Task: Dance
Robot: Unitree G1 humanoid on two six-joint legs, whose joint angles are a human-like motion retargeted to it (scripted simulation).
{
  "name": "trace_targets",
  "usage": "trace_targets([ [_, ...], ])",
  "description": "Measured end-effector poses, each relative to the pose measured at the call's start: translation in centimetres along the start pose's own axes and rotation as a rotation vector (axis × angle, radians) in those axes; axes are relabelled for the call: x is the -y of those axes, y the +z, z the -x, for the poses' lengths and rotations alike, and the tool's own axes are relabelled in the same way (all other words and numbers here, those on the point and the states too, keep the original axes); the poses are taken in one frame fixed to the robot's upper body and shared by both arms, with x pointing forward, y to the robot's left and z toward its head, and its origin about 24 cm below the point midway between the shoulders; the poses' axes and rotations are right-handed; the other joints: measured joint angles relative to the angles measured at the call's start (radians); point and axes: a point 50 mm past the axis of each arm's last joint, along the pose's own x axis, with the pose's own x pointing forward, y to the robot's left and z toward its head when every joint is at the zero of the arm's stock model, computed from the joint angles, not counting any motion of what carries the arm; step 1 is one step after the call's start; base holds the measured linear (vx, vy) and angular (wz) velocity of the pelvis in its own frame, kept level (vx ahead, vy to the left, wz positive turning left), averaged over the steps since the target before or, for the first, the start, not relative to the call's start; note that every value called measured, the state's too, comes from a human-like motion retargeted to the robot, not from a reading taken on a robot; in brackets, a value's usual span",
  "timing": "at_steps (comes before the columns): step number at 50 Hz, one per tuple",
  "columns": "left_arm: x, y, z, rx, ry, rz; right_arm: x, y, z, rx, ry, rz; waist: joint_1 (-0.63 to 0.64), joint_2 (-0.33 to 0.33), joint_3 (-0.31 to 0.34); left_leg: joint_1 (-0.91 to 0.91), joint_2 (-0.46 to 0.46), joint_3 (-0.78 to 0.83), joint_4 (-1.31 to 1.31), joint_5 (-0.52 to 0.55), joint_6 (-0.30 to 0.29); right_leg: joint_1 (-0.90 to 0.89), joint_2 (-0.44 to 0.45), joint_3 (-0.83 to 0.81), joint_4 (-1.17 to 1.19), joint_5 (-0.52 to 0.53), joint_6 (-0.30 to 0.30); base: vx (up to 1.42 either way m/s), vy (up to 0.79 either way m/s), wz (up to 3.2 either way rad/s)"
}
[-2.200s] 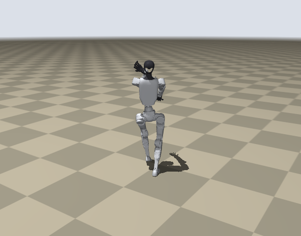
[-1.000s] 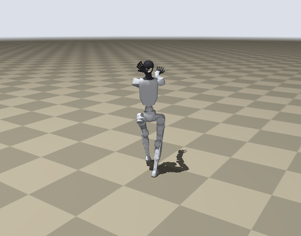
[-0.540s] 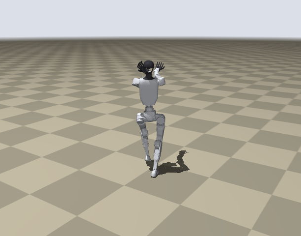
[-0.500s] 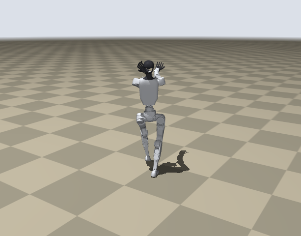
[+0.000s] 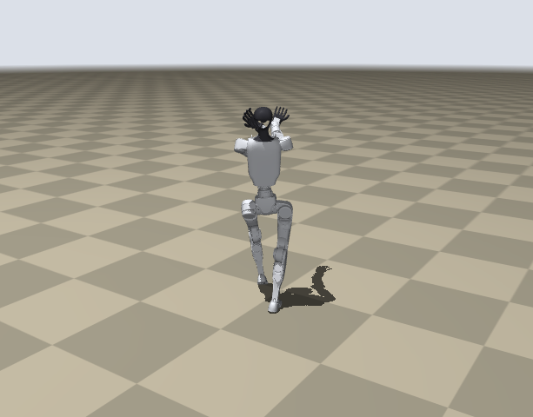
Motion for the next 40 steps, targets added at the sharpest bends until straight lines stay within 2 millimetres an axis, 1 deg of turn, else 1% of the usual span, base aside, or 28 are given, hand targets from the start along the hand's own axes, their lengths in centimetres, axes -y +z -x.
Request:
trace_targets([
  [9,0.1,0.0,0.1,-0.009,0.005,0.002,-0.4,-0.2,0.1,-0.002,0.006,-0.016,-0.001,-0.016,-0.002,0.010,0.002,0.010,-0.021,0.000,-0.004,0.008,-0.001,-0.002,-0.018,0.006,-0.004,0.00,0.00,0.00],
  [20,0.2,-0.1,0.1,-0.015,0.003,0.008,-1.1,0.2,0.0,0.018,0.024,-0.031,0.002,-0.036,0.006,0.033,-0.011,0.008,-0.041,0.000,-0.009,0.030,-0.006,-0.013,-0.040,0.016,-0.004,0.00,0.00,0.00],
  [40,0.2,0.0,0.2,-0.020,-0.005,0.003,-2.2,-0.3,0.2,0.002,0.064,-0.031,0.001,-0.043,0.002,0.021,0.002,0.016,-0.030,0.000,-0.008,0.030,0.000,-0.007,-0.050,0.019,0.001,0.00,0.00,0.00],
])
